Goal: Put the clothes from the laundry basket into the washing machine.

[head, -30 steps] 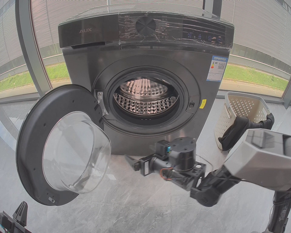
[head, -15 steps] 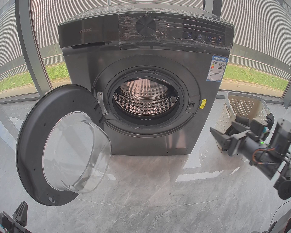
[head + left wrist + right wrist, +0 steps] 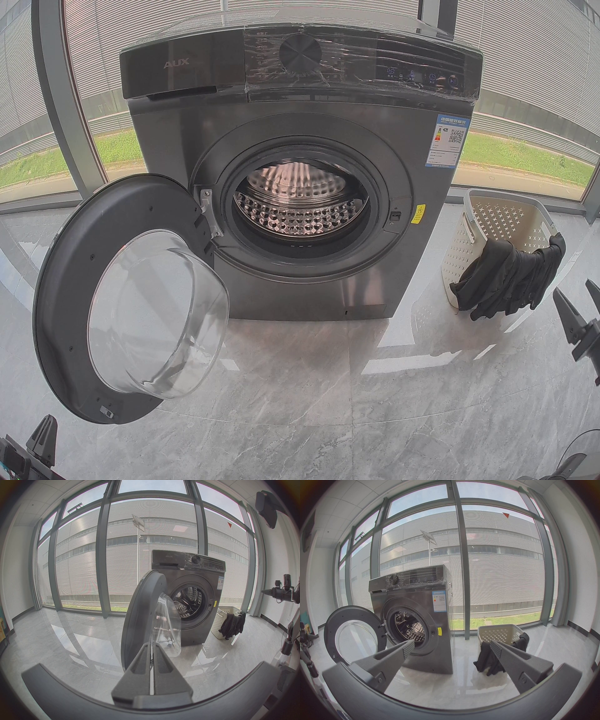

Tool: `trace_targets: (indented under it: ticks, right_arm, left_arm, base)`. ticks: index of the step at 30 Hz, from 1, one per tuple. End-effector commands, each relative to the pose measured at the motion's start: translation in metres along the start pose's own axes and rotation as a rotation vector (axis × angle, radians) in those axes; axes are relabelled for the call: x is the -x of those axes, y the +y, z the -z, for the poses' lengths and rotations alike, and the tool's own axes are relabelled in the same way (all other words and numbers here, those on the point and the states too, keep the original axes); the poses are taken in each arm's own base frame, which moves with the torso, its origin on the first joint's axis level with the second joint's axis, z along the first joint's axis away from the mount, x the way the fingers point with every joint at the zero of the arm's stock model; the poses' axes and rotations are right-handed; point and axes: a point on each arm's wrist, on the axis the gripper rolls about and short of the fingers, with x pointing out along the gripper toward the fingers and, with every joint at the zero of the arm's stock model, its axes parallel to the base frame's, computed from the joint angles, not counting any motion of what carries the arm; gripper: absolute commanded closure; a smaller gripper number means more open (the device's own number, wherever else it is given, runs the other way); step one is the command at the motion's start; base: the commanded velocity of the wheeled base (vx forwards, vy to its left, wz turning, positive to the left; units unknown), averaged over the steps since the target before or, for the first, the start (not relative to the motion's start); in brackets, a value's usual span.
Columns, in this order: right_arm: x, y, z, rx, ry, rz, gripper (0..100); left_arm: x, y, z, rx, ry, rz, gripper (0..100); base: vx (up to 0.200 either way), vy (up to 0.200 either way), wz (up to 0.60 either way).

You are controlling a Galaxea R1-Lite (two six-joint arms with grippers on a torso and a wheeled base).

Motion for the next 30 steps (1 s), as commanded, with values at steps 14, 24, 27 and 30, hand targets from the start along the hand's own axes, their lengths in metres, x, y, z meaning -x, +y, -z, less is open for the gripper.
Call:
trace_targets:
  ticks: [14, 24, 27, 30]
  right_arm:
    - [0.127, -0.009, 0.077, 0.032, 0.181, 0.076, 0]
    - [0.127, -0.009, 0.074, 0.041, 0.155, 0.068, 0]
    - [0.127, -0.009, 0.074, 0.042, 0.155, 0.070, 0]
    - [0.127, -0.009, 0.074, 0.041, 0.155, 0.068, 0]
  left_arm:
    - [0.000, 0.000, 0.005, 0.000, 0.000, 0.000, 100]
    - [0.000, 0.000, 0.005, -0.002, 0.000, 0.000, 100]
    - [0.000, 0.000, 0.005, 0.000, -0.002, 0.000, 100]
    - [0.000, 0.000, 0.005, -0.002, -0.002, 0.000, 100]
  base:
    - [0.000, 0.000, 0.00]
    - [0.000, -0.040, 0.00]
    - [0.000, -0.200, 0.00]
    - [0.000, -0.200, 0.00]
